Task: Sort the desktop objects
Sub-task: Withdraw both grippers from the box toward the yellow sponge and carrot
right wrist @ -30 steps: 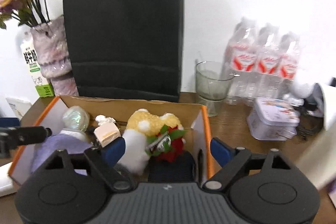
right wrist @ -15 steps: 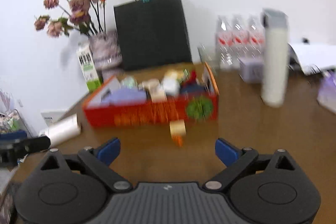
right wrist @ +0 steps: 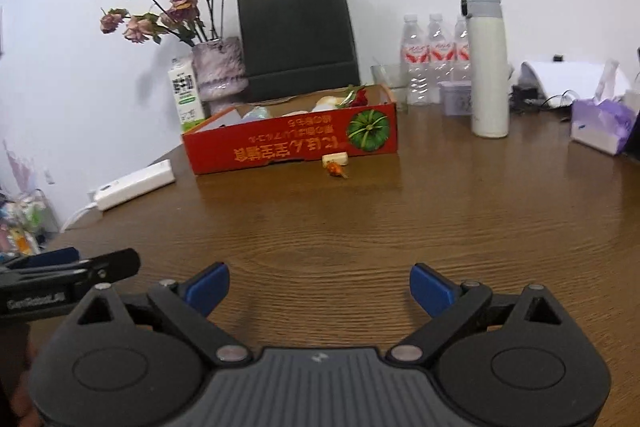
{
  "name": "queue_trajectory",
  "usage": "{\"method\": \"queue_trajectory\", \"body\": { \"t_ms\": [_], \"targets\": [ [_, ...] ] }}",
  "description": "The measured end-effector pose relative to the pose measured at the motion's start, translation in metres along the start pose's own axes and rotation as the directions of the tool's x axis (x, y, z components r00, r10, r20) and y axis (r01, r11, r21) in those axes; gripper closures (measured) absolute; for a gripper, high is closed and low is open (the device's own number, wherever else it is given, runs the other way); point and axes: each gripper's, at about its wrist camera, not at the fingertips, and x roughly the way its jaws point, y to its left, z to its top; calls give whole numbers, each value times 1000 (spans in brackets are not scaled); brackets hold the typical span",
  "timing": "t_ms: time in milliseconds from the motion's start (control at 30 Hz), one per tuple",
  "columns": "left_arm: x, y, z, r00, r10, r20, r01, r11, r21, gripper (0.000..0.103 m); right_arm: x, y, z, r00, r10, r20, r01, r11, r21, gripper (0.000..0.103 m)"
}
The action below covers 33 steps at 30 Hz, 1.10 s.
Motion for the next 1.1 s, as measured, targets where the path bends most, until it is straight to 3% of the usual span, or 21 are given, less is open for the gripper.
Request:
{"method": "queue_trajectory", "body": {
  "t_ms": [467,633,833,1100],
  "targets": [
    [2,-3,-2,1000,4,-29,-4,1000,10,0,0,-1,-2,1000,12,6,-12,1000,6,6],
    [8,-2,1,997,-16,-71,17,1000,14,0,9,0,1,998,23,-58,-24,1000,-2,6],
    [20,1,9,995,-6,-95,3,1000,-31,0,18,-6,12,996,43,-76,-43,999,5,6],
    [63,-11,40,994,53,-99,-46,996,75,0,63,-12,51,998,10,-61,-16,996,-89,10]
  ]
}}
